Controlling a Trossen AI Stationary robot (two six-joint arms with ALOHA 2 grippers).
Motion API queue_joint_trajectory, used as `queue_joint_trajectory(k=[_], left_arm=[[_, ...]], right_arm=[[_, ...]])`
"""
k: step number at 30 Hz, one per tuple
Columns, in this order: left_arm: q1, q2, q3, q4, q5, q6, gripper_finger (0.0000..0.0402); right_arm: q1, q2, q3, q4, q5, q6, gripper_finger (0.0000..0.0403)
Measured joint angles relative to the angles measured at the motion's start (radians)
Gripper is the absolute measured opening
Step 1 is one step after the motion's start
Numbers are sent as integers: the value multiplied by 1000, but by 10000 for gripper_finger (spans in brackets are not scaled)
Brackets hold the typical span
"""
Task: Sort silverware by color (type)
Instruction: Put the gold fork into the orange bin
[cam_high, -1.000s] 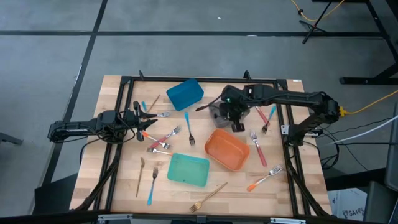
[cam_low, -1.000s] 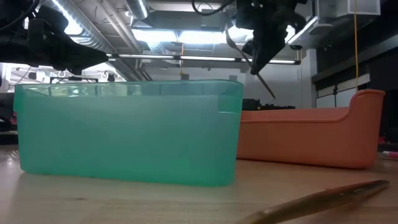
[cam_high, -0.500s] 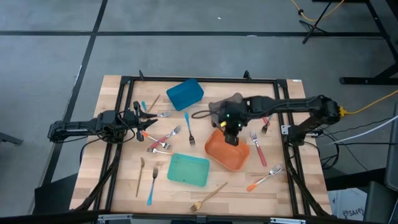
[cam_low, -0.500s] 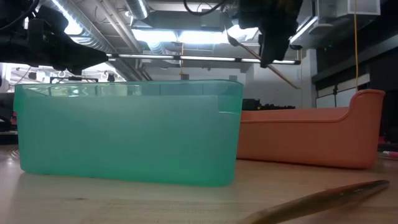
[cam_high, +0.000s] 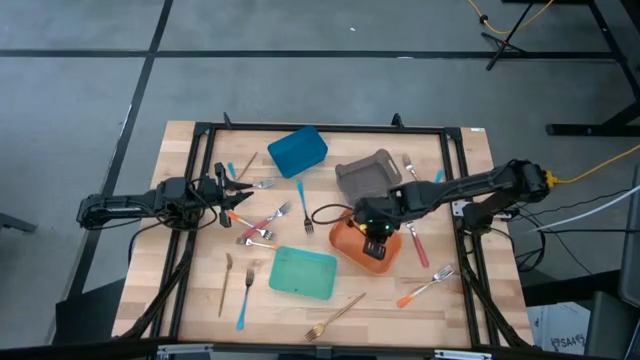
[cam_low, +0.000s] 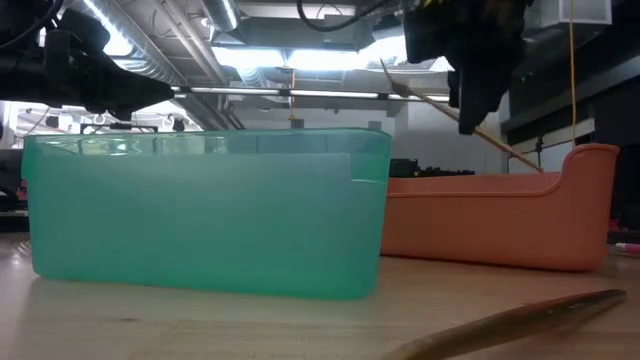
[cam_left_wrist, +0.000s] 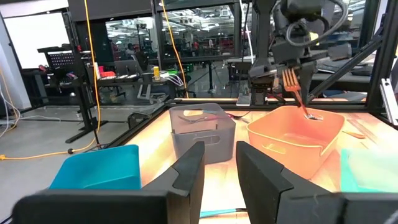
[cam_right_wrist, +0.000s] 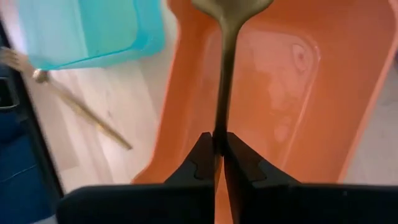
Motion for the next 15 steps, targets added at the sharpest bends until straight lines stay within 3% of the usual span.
queue_joint_trajectory(k=[15], left_arm=[[0, 0, 0, 0, 0, 0, 85]], right_arm=[[4, 7, -169, 121, 7, 186, 5]])
